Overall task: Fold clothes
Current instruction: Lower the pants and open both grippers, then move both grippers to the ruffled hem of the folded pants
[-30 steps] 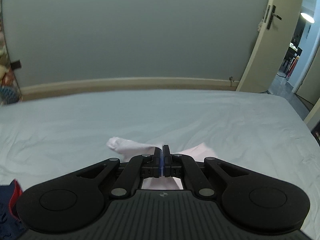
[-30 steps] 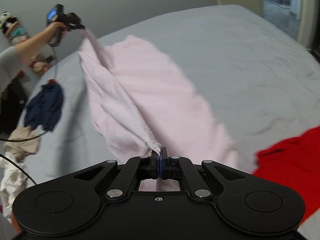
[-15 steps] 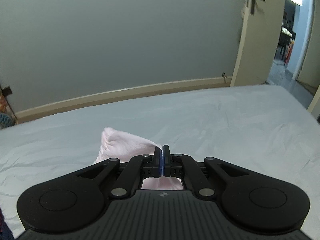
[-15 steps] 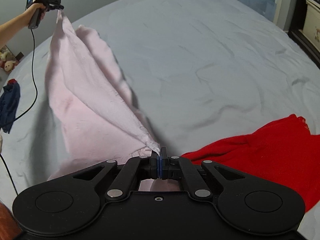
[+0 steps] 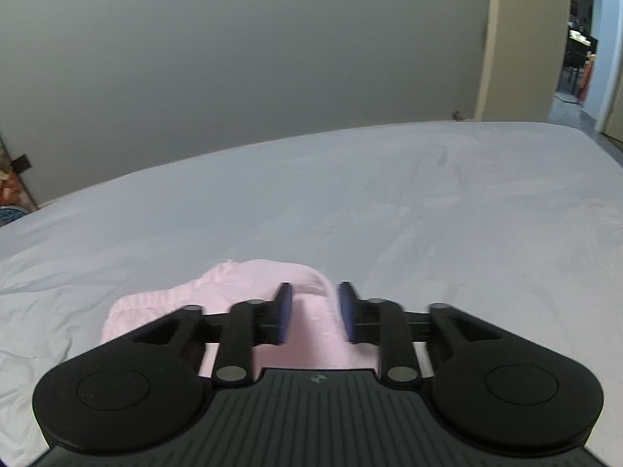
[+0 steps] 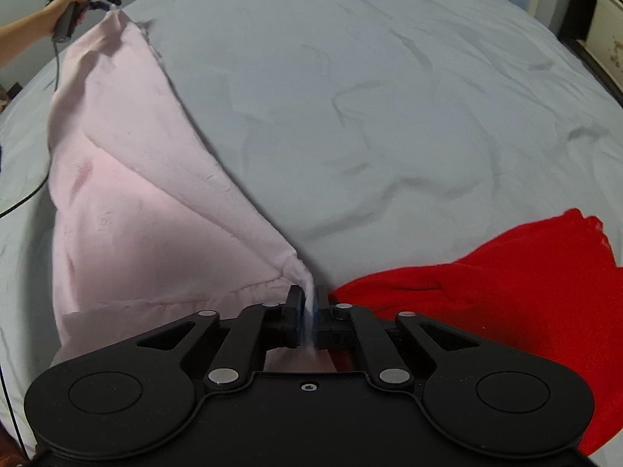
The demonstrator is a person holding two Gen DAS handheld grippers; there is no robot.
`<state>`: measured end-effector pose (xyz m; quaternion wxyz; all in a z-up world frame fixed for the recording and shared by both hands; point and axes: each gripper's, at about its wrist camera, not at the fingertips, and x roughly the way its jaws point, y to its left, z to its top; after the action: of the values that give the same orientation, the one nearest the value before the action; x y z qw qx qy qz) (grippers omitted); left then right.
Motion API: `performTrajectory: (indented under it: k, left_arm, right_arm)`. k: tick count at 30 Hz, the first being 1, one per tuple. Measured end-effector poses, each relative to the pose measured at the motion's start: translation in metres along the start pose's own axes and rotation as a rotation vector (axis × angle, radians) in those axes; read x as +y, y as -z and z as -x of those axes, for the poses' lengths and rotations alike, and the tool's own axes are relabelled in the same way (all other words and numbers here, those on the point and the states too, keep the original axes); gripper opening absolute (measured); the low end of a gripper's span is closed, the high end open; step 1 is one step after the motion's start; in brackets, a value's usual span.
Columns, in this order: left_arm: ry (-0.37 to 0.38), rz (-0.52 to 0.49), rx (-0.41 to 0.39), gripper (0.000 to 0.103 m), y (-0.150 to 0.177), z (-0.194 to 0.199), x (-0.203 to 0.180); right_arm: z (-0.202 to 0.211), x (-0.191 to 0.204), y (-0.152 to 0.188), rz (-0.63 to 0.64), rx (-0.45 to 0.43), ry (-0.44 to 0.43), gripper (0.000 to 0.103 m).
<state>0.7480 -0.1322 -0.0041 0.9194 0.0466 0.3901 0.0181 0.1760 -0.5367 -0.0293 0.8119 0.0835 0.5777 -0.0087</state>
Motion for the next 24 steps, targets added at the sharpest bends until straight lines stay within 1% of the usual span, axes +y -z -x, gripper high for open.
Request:
performTrajectory:
  k: [1, 3, 5, 9, 12, 14, 16, 17, 18, 19, 21, 23, 24]
  left_arm:
    - [-0.018, 0.005, -0.005, 0.032, 0.000, 0.000, 0.003]
    - [-0.037, 0.040, -0.019, 0.036, 0.007, 0.012, 0.028]
    - [-0.044, 0.047, -0.027, 0.036, 0.010, 0.022, 0.042]
    - [-0.054, 0.045, -0.045, 0.038, 0.008, 0.047, 0.072]
    - [-0.042, 0.076, -0.059, 0.039, 0.002, 0.072, 0.094]
    - [-0.036, 0.087, -0.076, 0.043, -0.001, 0.092, 0.109]
    - [-0.028, 0.081, -0.090, 0.045, -0.004, 0.112, 0.123]
    - [-0.023, 0.077, -0.092, 0.046, -0.004, 0.121, 0.129]
    - [-0.012, 0.071, -0.089, 0.047, -0.003, 0.132, 0.136]
    - [0.000, 0.066, -0.084, 0.049, -0.001, 0.141, 0.142]
    - [0.053, 0.049, -0.061, 0.052, 0.004, 0.163, 0.153]
    - [0.087, 0.023, -0.054, 0.056, 0.005, 0.167, 0.150]
    - [0.099, -0.003, -0.051, 0.058, 0.011, 0.176, 0.152]
  right_arm:
    - [0.000, 0.001, -0.001, 0.009, 0.000, 0.016, 0.010]
    - [0.003, 0.004, -0.003, 0.025, 0.000, 0.046, 0.011]
    - [0.008, 0.006, -0.003, 0.026, -0.004, 0.081, 0.015]
    - [0.023, 0.009, -0.007, 0.041, -0.042, 0.173, 0.033]
    - [0.039, 0.015, -0.007, 0.060, -0.078, 0.194, 0.033]
    - [0.049, 0.022, -0.005, 0.071, -0.094, 0.167, 0.033]
    - [0.057, 0.031, -0.003, 0.085, -0.106, 0.117, 0.034]
    - [0.062, 0.040, -0.001, 0.104, -0.106, 0.073, 0.035]
    - [0.065, 0.048, 0.002, 0.121, -0.102, 0.035, 0.038]
    - [0.067, 0.053, 0.003, 0.131, -0.098, 0.014, 0.041]
    - [0.070, 0.072, 0.009, 0.184, -0.077, -0.037, 0.041]
    - [0.071, 0.088, 0.014, 0.243, -0.059, -0.059, 0.042]
    - [0.071, 0.094, 0.015, 0.266, -0.052, -0.067, 0.043]
